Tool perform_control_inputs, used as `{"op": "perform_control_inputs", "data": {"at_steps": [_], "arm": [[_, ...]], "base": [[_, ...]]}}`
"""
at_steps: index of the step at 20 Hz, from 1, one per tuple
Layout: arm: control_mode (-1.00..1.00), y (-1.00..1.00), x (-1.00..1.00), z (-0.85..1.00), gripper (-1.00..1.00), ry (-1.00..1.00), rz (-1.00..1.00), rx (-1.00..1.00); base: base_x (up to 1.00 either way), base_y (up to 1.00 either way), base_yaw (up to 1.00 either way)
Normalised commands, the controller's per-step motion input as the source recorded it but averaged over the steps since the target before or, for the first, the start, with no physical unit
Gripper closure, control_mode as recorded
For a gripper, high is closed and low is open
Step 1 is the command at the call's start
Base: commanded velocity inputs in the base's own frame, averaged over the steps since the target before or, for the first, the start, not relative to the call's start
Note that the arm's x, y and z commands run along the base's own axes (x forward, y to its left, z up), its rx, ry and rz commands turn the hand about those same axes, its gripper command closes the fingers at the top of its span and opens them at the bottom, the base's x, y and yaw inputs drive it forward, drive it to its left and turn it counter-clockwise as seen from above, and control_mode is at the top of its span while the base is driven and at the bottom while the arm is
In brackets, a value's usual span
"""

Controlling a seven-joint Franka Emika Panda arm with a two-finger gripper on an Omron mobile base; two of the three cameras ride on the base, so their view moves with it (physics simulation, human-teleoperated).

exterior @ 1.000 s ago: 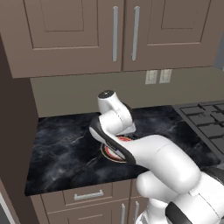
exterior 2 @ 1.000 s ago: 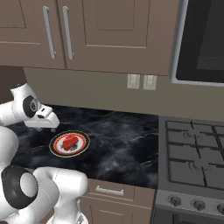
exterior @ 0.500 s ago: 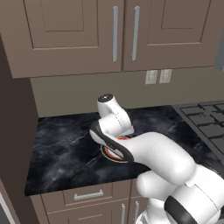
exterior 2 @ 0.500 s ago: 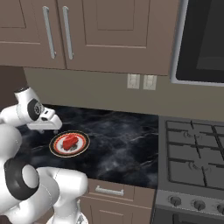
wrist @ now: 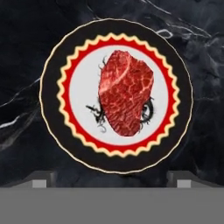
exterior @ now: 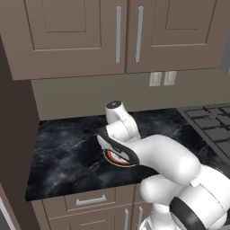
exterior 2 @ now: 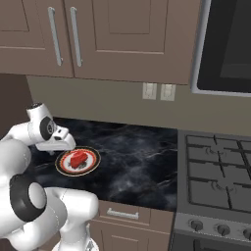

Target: Place the steak on the counter behind the older steak on the same shelf of the fridge to maintain FIFO order. Close the fridge door when finished.

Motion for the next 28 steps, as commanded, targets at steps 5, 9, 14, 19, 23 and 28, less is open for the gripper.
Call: {"op": "perform_control_inputs", "data": {"at_steps": [5, 9, 14, 19, 23, 28], "arm": [[-1.00, -0.43, 0.24, -0.25, -1.00, 0.04, 0.00, 0.10], [-1.00, -0.28, 0.21, -0.17, -1.00, 0.02, 0.00, 0.08], [-1.00, -0.02, 0.09, -0.20, -1.00, 0.00, 0.00, 0.01], [-1.00, 0.01, 0.11, -0.29, -1.00, 0.02, 0.00, 0.00], [-1.00, 0.03, 0.13, -0.31, -1.00, 0.02, 0.00, 0.00], [-1.00, 0.00, 0.11, -0.14, -1.00, 0.00, 0.00, 0.00]], "base": [[0.00, 0.00, 0.00], [0.00, 0.00, 0.00], [0.00, 0.00, 0.00], [0.00, 0.00, 0.00], [0.00, 0.00, 0.00], [0.00, 0.00, 0.00]]}}
